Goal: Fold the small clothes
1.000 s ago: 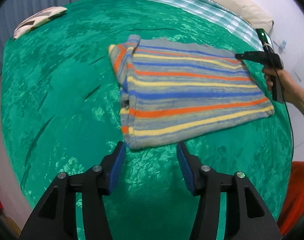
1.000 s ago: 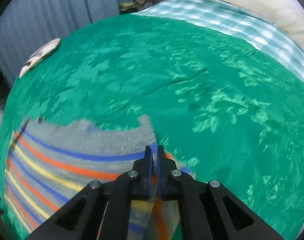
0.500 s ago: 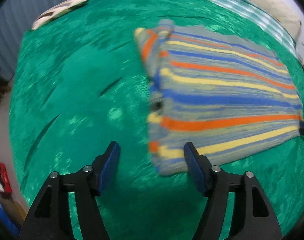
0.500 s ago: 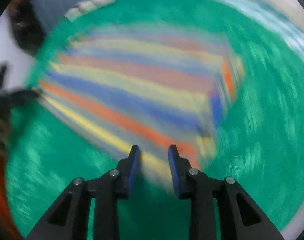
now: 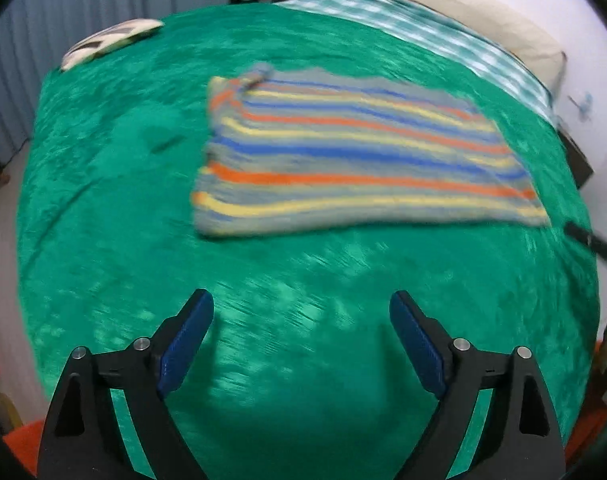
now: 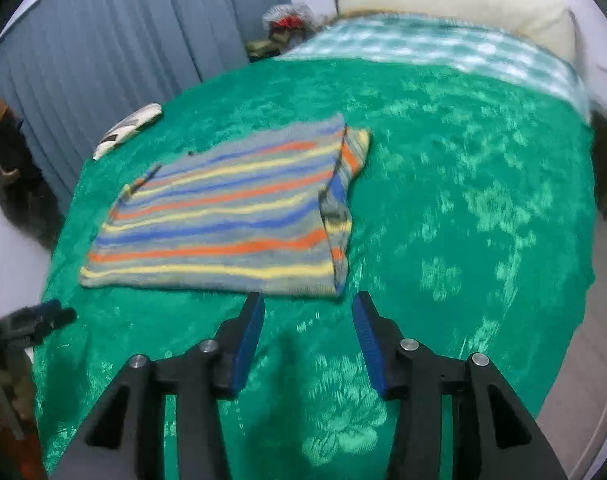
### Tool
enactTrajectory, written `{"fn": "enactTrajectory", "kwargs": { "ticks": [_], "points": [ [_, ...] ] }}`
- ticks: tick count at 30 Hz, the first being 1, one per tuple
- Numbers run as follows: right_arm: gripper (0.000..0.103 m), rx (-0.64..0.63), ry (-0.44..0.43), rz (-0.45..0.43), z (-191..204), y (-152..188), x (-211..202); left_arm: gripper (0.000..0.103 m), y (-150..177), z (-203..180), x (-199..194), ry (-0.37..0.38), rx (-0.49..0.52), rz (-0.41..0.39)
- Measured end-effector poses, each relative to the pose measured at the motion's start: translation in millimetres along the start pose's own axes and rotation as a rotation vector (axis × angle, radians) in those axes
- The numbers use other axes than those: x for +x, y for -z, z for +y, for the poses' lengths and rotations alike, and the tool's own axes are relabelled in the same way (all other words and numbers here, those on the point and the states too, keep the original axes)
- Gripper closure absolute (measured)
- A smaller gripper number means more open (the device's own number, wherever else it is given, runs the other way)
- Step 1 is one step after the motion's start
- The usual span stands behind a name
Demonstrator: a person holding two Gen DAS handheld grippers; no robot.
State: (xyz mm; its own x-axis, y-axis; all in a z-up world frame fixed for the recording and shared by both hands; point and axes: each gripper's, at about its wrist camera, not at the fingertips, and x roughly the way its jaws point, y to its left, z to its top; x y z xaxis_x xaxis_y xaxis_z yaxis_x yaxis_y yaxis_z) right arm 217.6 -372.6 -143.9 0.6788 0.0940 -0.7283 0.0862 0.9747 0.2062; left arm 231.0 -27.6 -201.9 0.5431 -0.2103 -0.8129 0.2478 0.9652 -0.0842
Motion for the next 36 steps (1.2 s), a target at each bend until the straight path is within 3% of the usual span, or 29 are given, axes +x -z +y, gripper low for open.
{"fn": "enactTrajectory", "kwargs": {
  "ticks": [3, 6, 13, 31, 34, 36],
  "points": [
    [0.057, -0.002, 0.007, -0.008, -5, -5, 3, 0.009, 19, -15, 20, -0.076, 0.121, -0.004],
    [0.057, 0.042, 0.018, -0.002, -12, -2, 7, 0.003, 22, -16, 21, -0.096, 0.124, -0.024],
    [0.057, 0.101, 0.024, -0.011, -23, 3, 7, 0.001, 22, -14, 25, -0.097, 0.111, -0.015],
    [0.056, 0.11, 0.021, -0.024, -25, 6, 0, 0.001, 26, -15, 23, -0.094, 0.108, -0.022],
    [0.054, 0.113, -0.002, -0.002, -24, 3, 1, 0.004, 23, -22, 5, -0.122, 0.146, -0.018],
    [0.052, 0.096, -0.041, 0.02, -22, -6, -2, 0.004, 18, -35, -14, -0.072, 0.199, -0.061]
  ]
}}
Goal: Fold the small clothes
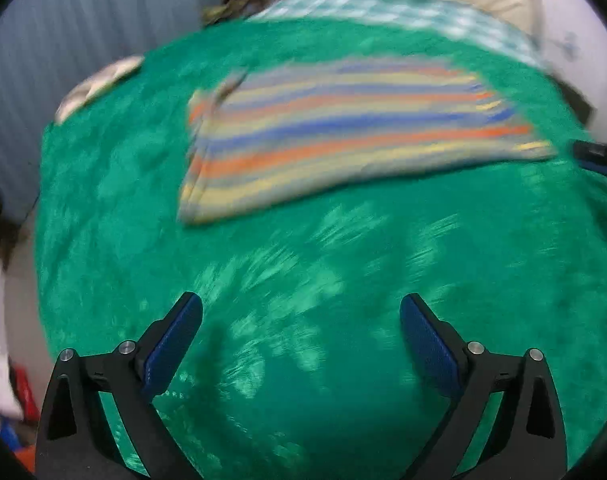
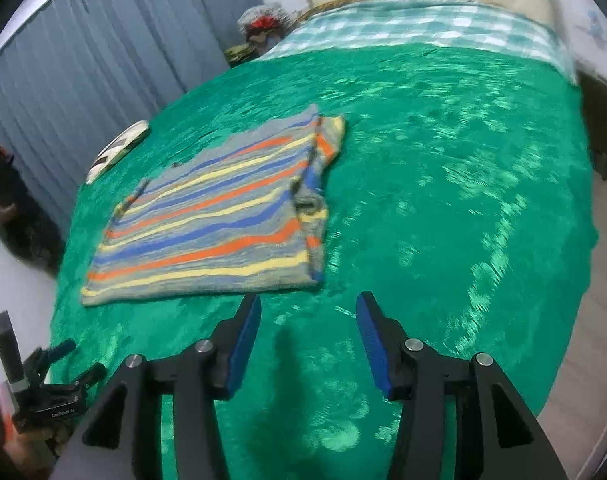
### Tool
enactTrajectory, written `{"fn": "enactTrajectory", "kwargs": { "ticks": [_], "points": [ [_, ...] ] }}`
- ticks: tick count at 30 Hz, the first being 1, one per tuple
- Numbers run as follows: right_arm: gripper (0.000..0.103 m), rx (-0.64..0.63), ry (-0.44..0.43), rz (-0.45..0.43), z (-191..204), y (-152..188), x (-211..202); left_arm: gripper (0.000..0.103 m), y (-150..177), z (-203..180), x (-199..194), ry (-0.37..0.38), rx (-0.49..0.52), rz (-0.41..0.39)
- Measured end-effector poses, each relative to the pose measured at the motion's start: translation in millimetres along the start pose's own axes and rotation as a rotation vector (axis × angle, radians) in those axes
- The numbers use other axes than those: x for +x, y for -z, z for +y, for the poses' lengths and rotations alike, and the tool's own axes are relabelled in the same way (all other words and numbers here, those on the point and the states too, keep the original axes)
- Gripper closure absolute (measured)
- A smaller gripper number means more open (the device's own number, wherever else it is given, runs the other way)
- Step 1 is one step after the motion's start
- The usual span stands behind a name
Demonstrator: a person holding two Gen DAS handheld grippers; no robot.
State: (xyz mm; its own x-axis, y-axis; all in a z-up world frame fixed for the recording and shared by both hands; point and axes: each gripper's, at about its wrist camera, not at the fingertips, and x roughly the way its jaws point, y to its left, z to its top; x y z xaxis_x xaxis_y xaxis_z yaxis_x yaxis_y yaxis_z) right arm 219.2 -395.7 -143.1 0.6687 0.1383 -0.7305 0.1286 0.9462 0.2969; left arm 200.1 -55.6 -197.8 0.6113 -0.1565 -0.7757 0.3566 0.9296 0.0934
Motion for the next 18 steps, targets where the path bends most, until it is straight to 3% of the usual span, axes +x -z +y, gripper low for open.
{"fn": "enactTrajectory", "kwargs": {
  "ticks": [3, 8, 13, 18],
  "points": [
    [0.046, -0.039, -0.035, 0.012, 0, -27, 0, 0.004, -28, -32, -17, 0.102, 0.075, -0.048],
    [0.045, -0.045, -0.076, 0.041, -11, -93, 23, 0.004, -85, -106, 1, 0.235, 0.174, -0.085],
    [0.045, -0.021, -0.093, 0.129, -27, -133, 66, 0.01, -113, -158, 40, 0.283, 0.277, -0.037],
    [0.045, 0.06, -0.153, 0.174, -48, -143, 94, 0.01, -120, -178, 66, 0.309, 0.276, -0.02]
  ]
}}
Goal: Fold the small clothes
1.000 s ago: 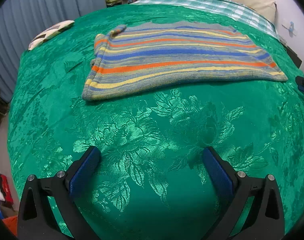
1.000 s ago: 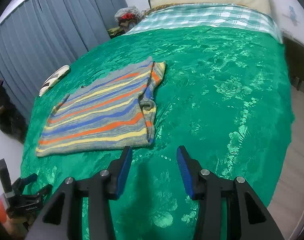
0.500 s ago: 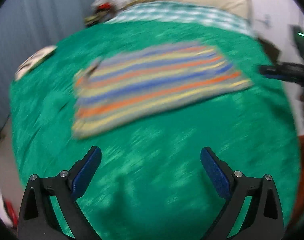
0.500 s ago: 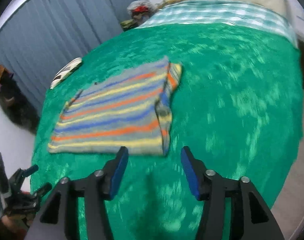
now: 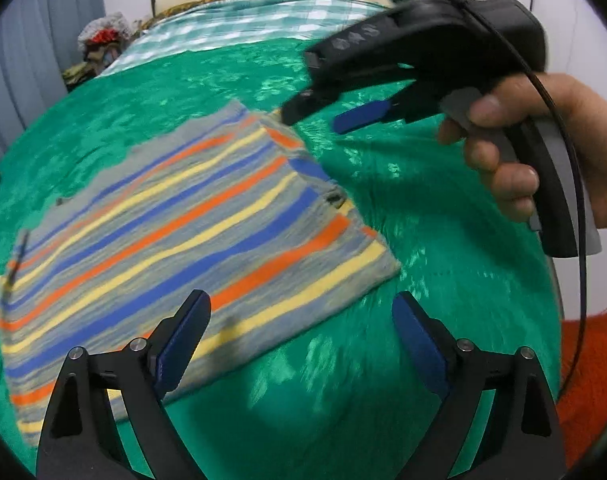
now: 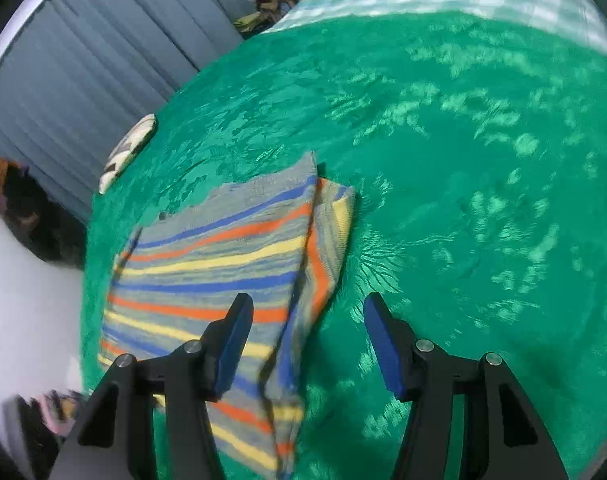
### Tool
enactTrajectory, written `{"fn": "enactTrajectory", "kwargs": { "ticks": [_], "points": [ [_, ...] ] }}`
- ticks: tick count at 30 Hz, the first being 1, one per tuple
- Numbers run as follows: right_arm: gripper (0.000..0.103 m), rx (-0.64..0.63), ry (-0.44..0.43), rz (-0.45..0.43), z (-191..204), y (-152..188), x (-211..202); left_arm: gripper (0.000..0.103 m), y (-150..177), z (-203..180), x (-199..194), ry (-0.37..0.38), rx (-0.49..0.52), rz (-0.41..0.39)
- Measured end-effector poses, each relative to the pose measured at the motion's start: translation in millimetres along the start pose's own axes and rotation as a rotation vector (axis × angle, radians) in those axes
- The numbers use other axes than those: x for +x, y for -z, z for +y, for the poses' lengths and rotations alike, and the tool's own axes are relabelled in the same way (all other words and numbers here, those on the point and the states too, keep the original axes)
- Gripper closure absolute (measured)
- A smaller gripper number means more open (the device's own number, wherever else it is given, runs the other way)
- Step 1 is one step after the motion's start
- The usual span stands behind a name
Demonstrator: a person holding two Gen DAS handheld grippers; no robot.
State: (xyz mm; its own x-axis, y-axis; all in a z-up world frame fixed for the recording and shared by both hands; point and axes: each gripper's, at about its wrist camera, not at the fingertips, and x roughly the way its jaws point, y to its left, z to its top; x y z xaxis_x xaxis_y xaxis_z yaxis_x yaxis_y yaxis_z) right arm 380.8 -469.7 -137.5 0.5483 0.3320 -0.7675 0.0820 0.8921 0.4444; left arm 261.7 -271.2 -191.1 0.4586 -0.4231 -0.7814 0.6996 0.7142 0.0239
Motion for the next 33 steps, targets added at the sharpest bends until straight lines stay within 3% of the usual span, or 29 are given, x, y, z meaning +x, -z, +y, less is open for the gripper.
{"fn": "enactTrajectory", "kwargs": {
  "ticks": [4, 8, 10, 11, 12, 13, 18, 23, 28, 33],
  "points": [
    [0.044, 0.039, -0.029, 0.084, -17, -22, 36, 0.014, -7, -11, 21, 0.025, 0.027, 0.004],
    [0.044, 0.101, -0.101, 0.098, -27, -46, 61, 0.031, -12, -13, 33, 0.09, -0.014, -0.008],
    [0.044, 0.132, -0.146, 0.111, -25, -58, 76, 0.057, -17, -11, 35, 0.093, -0.034, -0.013],
    [0.048, 0.14, -0.151, 0.121, -24, -62, 82, 0.095, -20, -9, 35, 0.086, -0.041, -0.013],
    [0.077, 0.137, -0.148, 0.131, -21, -65, 87, 0.095, -22, -7, 34, 0.061, -0.052, -0.009],
    [0.095, 0.112, -0.12, 0.132, -14, -68, 91, 0.095, -22, -1, 28, 0.093, -0.091, -0.015],
    [0.094, 0.015, -0.052, 0.051, 29, -73, 68, 0.096, -6, 37, -33, 0.092, -0.198, -0.109],
    [0.094, -0.111, -0.121, 0.04, 118, -77, 57, 0.096, 41, 112, -93, 0.029, -0.389, -0.13],
    [0.094, -0.23, -0.206, 0.101, 222, -61, 103, 0.096, 95, 184, -118, -0.059, -0.572, -0.105],
    [0.094, -0.249, -0.233, 0.167, 283, -42, 162, 0.096, 128, 221, -125, -0.105, -0.689, -0.083]
  ]
}}
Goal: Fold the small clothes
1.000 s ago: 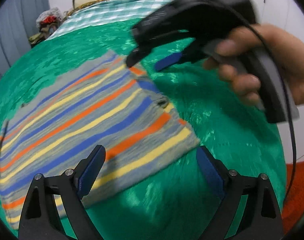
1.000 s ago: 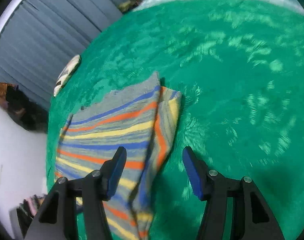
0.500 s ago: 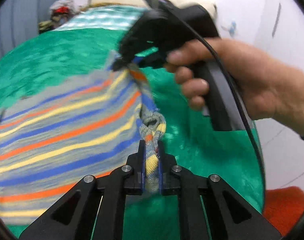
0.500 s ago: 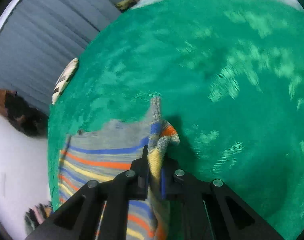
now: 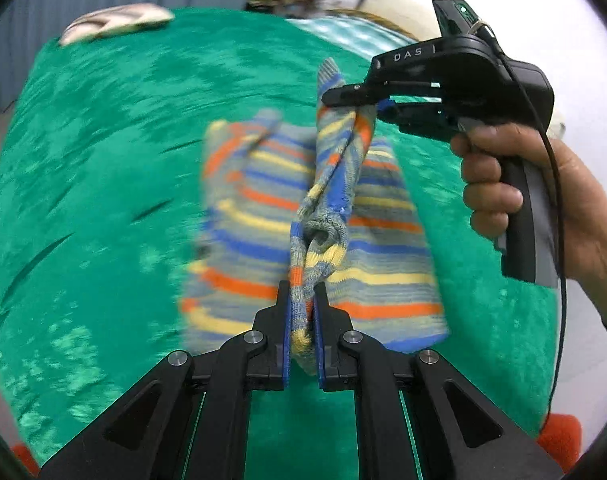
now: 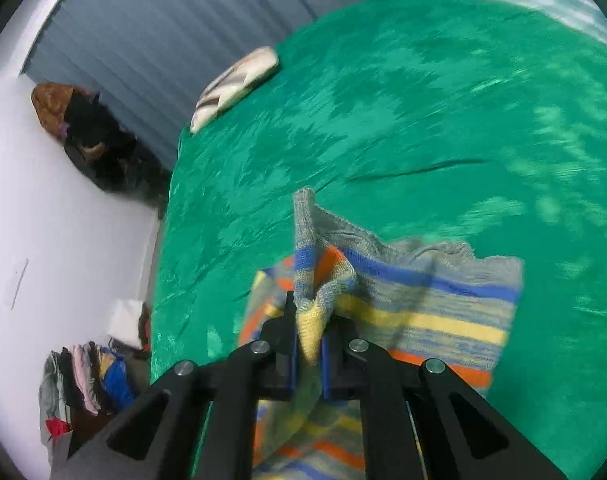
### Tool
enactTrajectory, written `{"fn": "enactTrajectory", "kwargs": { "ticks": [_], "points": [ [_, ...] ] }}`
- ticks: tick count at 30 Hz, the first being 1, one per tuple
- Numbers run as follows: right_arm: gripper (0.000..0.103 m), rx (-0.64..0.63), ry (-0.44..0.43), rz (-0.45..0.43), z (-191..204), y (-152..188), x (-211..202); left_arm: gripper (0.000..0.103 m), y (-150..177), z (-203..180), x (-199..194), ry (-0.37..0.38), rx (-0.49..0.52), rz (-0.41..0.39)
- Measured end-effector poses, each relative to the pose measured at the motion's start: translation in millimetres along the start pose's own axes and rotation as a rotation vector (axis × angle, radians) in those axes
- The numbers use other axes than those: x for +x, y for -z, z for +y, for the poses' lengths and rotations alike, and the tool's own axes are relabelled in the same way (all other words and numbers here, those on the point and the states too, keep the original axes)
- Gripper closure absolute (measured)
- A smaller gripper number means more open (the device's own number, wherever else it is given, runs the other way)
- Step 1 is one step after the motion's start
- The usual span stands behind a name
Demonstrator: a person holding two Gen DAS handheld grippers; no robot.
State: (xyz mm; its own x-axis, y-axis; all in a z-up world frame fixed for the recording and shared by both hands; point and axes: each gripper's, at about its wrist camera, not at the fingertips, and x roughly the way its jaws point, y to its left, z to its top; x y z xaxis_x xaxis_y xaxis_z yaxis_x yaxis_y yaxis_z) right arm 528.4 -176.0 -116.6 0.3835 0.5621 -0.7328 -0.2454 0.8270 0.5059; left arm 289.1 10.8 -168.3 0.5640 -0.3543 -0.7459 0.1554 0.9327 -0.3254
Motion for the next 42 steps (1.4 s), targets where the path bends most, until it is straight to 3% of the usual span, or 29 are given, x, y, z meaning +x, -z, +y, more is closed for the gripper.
{"fn": "enactTrajectory", "kwargs": {
  "ticks": [4, 6, 7, 8, 9, 12, 16, 17, 18, 20, 22, 24, 25, 26, 29, 32, 33, 37, 39, 42],
  "points": [
    [0.094, 0.005, -0.013, 0.04, 14, 2, 44, 0.095, 0, 19, 18, -0.022, -0.053, 0.035],
    [0.081, 0.032, -0.082, 0.061, 15, 5, 62, 0.081, 0, 28, 27, -0.052, -0.081, 0.078],
    [0.072, 0.048, -0.108, 0.065, 14, 5, 65, 0.081, 2, 37, 25, -0.048, -0.098, 0.077],
    [0.056, 0.08, -0.149, 0.061, 11, 8, 66, 0.075, 1, 41, 22, -0.042, -0.112, 0.07],
    [0.054, 0.102, -0.174, 0.044, 9, 10, 62, 0.068, -1, 43, 18, -0.053, -0.118, 0.06],
    [0.055, 0.1, -0.175, -0.043, 1, 20, 29, 0.066, -6, 49, -1, -0.072, -0.119, 0.011],
    [0.055, -0.086, 0.009, -0.073, 0, 50, -29, 0.067, -10, 38, -22, -0.006, -0.059, -0.05],
    [0.056, -0.149, 0.06, -0.067, 3, 65, -43, 0.072, -9, 31, -21, 0.019, -0.024, -0.05],
    [0.059, -0.192, 0.078, -0.058, 5, 78, -51, 0.083, -5, 22, -17, 0.039, 0.021, -0.035],
    [0.065, -0.263, 0.061, -0.002, 9, 115, -61, 0.094, -2, 14, 2, 0.039, 0.085, 0.009],
    [0.07, -0.277, 0.024, 0.078, 7, 147, -50, 0.096, 4, 15, 30, -0.038, 0.125, 0.086],
    [0.074, -0.261, 0.085, 0.173, -4, 175, -26, 0.1, 9, 24, 41, -0.076, 0.123, 0.117],
    [0.076, -0.263, 0.124, 0.19, -9, 187, -20, 0.1, 9, 28, 39, -0.067, 0.111, 0.116],
    [0.077, -0.273, 0.128, 0.151, -12, 194, -22, 0.1, 8, 30, 35, -0.07, 0.11, 0.116],
    [0.078, -0.221, 0.123, 0.118, -15, 192, -31, 0.099, 1, 27, 21, -0.109, 0.146, 0.114],
    [0.078, -0.228, 0.145, 0.056, -11, 173, -50, 0.063, -22, 33, 2, -0.086, 0.12, 0.035],
    [0.078, -0.243, 0.155, 0.029, -7, 168, -56, 0.059, -31, 34, 2, -0.08, 0.112, 0.009],
    [0.078, -0.274, 0.204, -0.051, -2, 110, -56, 0.059, -80, 21, 36, -0.062, 0.148, -0.005],
    [0.078, -0.283, 0.223, -0.052, -3, 89, -44, 0.065, -99, 21, 64, -0.1, 0.161, 0.005],
    [0.078, -0.242, 0.252, -0.064, -16, 59, -14, 0.065, -122, 38, 116, -0.164, 0.103, 0.059]
  ]
}}
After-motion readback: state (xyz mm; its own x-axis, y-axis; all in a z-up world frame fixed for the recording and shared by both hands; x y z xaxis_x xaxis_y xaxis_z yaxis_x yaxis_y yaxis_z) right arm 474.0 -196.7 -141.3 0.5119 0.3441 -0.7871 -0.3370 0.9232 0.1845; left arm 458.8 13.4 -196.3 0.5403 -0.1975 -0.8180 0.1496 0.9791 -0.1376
